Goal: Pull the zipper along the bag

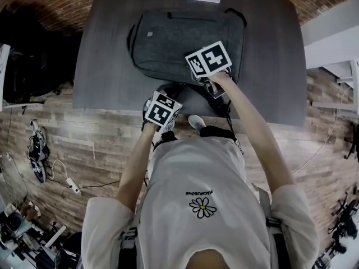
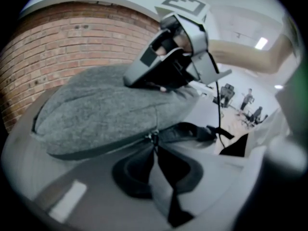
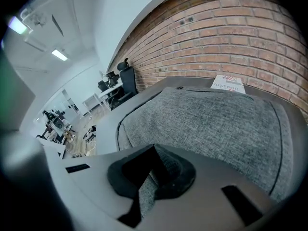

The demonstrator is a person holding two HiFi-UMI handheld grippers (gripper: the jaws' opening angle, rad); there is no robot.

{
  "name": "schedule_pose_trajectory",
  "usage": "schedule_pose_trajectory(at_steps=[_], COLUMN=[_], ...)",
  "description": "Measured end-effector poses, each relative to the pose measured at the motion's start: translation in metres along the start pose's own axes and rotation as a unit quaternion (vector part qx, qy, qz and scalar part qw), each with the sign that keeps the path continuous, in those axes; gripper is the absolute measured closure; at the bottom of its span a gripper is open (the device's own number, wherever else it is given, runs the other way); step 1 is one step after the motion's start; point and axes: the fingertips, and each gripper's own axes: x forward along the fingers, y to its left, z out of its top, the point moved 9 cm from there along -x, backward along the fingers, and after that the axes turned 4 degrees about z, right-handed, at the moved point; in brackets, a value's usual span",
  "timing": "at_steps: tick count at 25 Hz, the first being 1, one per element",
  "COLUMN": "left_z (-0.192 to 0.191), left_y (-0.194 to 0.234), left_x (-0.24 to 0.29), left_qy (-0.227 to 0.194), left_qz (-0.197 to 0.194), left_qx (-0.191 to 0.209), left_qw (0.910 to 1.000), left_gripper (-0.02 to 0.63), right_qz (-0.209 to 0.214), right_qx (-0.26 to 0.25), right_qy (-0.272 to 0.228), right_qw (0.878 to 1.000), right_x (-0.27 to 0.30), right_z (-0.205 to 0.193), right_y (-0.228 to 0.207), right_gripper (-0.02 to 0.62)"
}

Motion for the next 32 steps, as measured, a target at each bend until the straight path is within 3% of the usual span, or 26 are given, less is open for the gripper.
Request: schedule_pose_trajectory(at_steps=[7, 11, 14, 18, 23, 27, 32], left_z=[0.003, 0.041, 0.086, 0.130, 0.142, 0.137, 0.136], left_y=[0.011, 0.037, 0.056, 0.064, 0.053, 0.041, 0.035], left_x=[-0.025, -0.067, -0.104, -0.152, -0.181, -0.177, -0.177], left_qy=[-0.035, -0.104, -0.185, -0.289, -0.377, -0.390, -0.406], left_qz=[0.042, 0.085, 0.128, 0.180, 0.222, 0.225, 0.224], left_qx=[0.002, 0.009, 0.015, 0.011, -0.019, 0.005, 0.002], left_qw=[0.9985, 0.9908, 0.9742, 0.9401, 0.8989, 0.8927, 0.8858], left_gripper=[0.594, 0.606, 0.606, 0.606, 0.606, 0.606, 0.606], right_qz=[0.019, 0.022, 0.021, -0.003, -0.046, -0.113, -0.155], right_qx=[0.008, 0.015, -0.002, -0.058, -0.060, -0.050, -0.039], right_qy=[-0.011, -0.076, -0.141, -0.229, -0.332, -0.379, -0.401], right_qw=[1.000, 0.997, 0.990, 0.972, 0.940, 0.917, 0.902], right_x=[-0.003, -0.029, -0.055, -0.088, -0.119, -0.136, -0.147], right_z=[0.002, 0.017, 0.032, 0.037, 0.028, 0.007, -0.008], right_y=[0.000, 0.000, 0.010, 0.036, 0.063, 0.076, 0.079], right_gripper=[0.594, 0.594, 0.594, 0.594, 0.594, 0.594, 0.595])
